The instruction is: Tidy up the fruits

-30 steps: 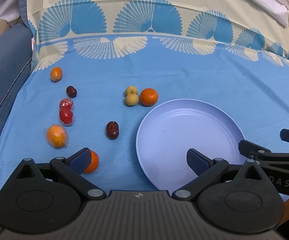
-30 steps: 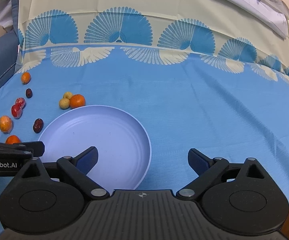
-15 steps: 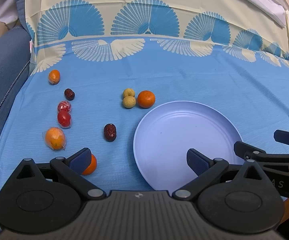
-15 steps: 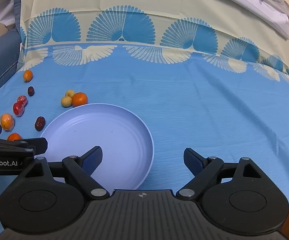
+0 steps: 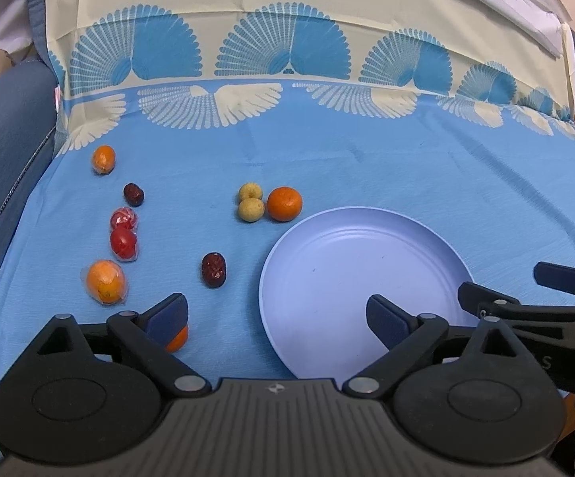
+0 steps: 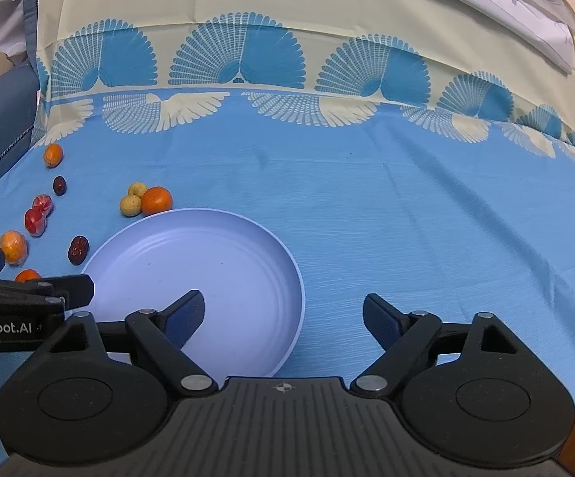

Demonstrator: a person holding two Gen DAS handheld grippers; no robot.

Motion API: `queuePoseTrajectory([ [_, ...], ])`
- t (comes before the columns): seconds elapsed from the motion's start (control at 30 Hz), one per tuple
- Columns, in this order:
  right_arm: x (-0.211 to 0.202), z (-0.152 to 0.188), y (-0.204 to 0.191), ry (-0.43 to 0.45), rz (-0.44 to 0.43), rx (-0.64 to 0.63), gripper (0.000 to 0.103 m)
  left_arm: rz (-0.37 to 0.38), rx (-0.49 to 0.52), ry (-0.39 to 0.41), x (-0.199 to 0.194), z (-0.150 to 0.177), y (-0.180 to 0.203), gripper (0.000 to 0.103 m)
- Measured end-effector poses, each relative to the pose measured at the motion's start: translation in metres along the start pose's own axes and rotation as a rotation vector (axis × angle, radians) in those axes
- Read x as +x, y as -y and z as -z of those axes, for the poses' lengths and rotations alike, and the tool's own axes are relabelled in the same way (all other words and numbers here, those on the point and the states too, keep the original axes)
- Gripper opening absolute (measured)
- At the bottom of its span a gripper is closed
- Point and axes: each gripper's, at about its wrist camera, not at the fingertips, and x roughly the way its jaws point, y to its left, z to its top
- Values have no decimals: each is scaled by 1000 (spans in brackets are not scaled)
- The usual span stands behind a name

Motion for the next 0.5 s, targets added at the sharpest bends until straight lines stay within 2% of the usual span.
queuePoseTrajectory([
  [0.1, 1, -2, -1, -3, -5, 15, 79, -4, 9, 2, 0, 0, -2, 86],
  [0.2, -1, -6, -3, 4, -10, 33, 79, 2, 2, 4, -2, -1, -8, 68],
  [0.27, -3, -9, -5, 15, -15, 42, 78, 17, 8, 12, -6, -3, -12, 48],
  [0.3, -5, -10, -7, 23, -17, 44, 73, 24, 12, 21, -9, -4, -16, 44],
  [0.33, -7, -11, -8, 33, -22, 46, 70, 28, 14, 28, -13, -6, -20, 33],
  [0.37, -9, -13, -10, 40, -30, 44, 62, 37, 14, 35, -18, -8, -24, 22],
  [0.4, -11, -13, -12, 47, -41, 45, 53, 52, 12, 42, -23, -12, -30, 20],
  [0.5, -16, -14, -17, 61, -71, 41, 39, 95, 30, 81, -42, -30, -46, 18],
])
